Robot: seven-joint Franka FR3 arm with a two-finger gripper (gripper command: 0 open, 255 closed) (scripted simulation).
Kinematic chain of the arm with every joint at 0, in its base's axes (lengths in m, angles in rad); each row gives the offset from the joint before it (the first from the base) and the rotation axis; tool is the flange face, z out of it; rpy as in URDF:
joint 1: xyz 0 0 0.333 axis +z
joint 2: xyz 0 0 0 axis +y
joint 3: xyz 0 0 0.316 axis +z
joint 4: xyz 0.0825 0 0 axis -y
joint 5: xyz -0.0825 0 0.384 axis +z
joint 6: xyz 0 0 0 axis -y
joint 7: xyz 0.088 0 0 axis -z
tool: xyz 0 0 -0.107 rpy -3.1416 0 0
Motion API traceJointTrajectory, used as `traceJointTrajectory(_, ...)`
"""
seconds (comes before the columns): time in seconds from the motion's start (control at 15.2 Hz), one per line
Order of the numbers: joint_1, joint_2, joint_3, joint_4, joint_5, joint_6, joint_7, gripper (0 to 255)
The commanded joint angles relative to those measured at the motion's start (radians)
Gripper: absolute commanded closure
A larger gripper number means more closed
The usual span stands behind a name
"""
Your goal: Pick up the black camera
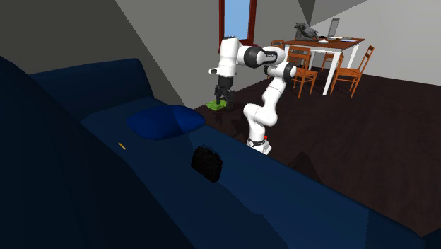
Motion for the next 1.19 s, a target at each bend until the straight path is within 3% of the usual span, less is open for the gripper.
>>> traceJointTrajectory(0.0, 0.000, 0.000, 0.000, 0.000, 0.000, 0.000, 0.000, 0)
traceJointTrajectory(0.53, 0.055, 0.175, 0.073, 0.002, 0.039, 0.248, 0.027, 0)
traceJointTrajectory(1.12, 0.099, 0.420, 0.158, 0.097, 0.044, 0.483, 0.060, 0)
